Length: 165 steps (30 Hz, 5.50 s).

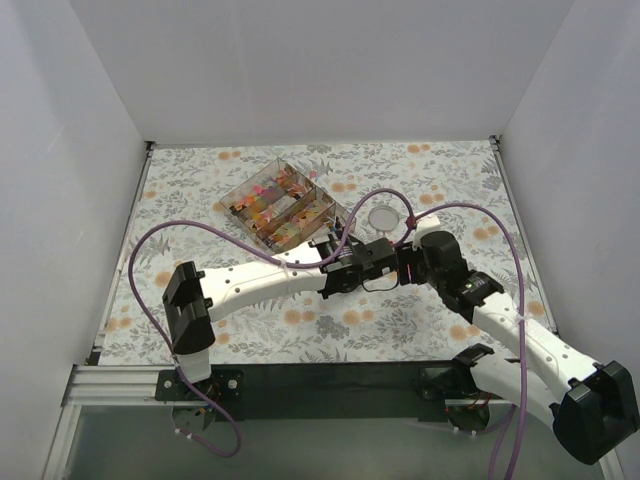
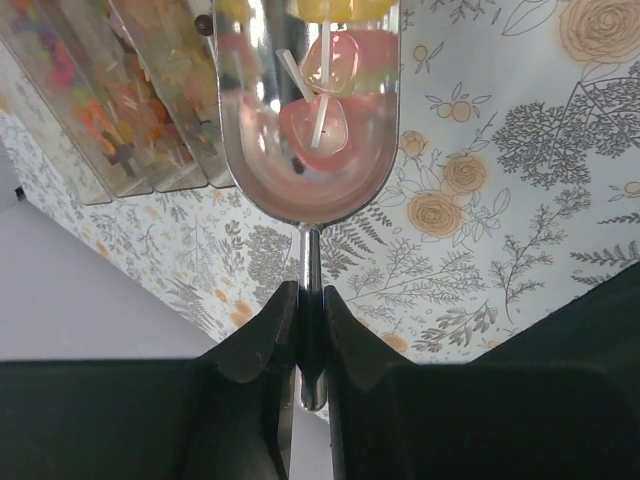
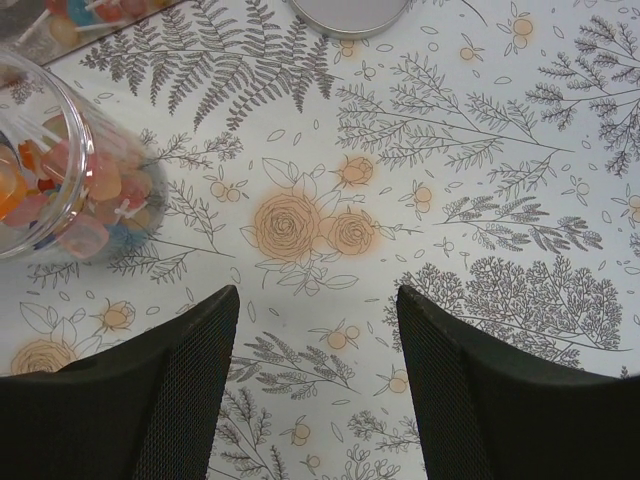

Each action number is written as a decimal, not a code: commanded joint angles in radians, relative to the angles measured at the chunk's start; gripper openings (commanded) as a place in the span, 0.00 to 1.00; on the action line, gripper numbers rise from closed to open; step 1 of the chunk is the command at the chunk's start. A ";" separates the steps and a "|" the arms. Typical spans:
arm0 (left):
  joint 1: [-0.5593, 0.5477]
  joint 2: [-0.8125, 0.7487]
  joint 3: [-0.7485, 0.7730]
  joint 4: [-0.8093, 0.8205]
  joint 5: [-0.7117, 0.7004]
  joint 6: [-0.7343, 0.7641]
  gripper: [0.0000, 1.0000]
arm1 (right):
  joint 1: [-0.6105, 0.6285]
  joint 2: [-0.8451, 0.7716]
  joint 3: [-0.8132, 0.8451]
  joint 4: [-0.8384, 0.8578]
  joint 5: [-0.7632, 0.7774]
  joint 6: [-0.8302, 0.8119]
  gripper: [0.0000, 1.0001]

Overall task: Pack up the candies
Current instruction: Place the fake candies in the packing bottle, then scoop the fake candies from the storage box.

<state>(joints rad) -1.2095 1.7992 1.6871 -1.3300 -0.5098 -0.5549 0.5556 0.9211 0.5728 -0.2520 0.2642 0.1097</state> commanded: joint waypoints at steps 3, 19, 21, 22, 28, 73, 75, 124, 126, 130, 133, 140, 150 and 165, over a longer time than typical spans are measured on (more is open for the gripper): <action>-0.002 -0.015 -0.004 -0.063 -0.124 0.023 0.00 | -0.006 -0.027 -0.014 0.069 -0.039 0.015 0.71; -0.022 0.015 0.002 -0.057 -0.291 0.099 0.00 | -0.006 -0.031 -0.039 0.079 -0.068 0.033 0.71; -0.035 0.022 0.002 -0.061 -0.289 0.101 0.00 | -0.006 -0.034 -0.044 0.082 -0.069 0.039 0.71; -0.039 0.023 0.000 -0.060 -0.289 0.104 0.00 | -0.006 -0.036 -0.051 0.082 -0.071 0.041 0.71; -0.051 0.026 -0.026 -0.061 -0.291 0.116 0.00 | -0.006 -0.053 -0.067 0.088 -0.071 0.053 0.71; 0.034 -0.092 0.000 -0.020 -0.119 -0.016 0.00 | -0.006 -0.062 -0.061 0.100 -0.103 0.053 0.70; 0.047 -0.124 -0.049 0.032 -0.069 -0.026 0.00 | -0.006 -0.059 -0.039 0.100 -0.123 0.039 0.70; 0.371 -0.577 -0.501 0.646 0.320 -0.028 0.00 | -0.016 0.332 0.398 0.045 -0.553 0.099 0.69; 0.434 -0.563 -0.497 0.652 0.323 0.004 0.00 | -0.016 0.347 0.426 0.019 -0.525 0.070 0.69; 0.582 -0.488 -0.466 0.649 0.294 0.065 0.00 | -0.016 0.371 0.460 -0.035 -0.490 0.042 0.69; 0.651 -0.391 -0.411 0.641 0.262 0.114 0.00 | -0.016 0.377 0.449 -0.046 -0.479 0.039 0.70; 0.754 -0.166 -0.225 0.574 0.234 0.168 0.00 | -0.016 0.390 0.418 -0.058 -0.477 0.038 0.69; 0.783 0.075 -0.004 0.431 0.283 0.269 0.00 | -0.016 0.409 0.397 -0.058 -0.451 0.027 0.69; 0.789 0.049 -0.013 0.368 0.375 0.343 0.00 | -0.016 0.458 0.429 -0.063 -0.459 0.012 0.68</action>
<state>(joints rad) -0.4263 1.9240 1.6817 -0.9367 -0.1703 -0.2401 0.5426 1.3598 0.9676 -0.3191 -0.1856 0.1352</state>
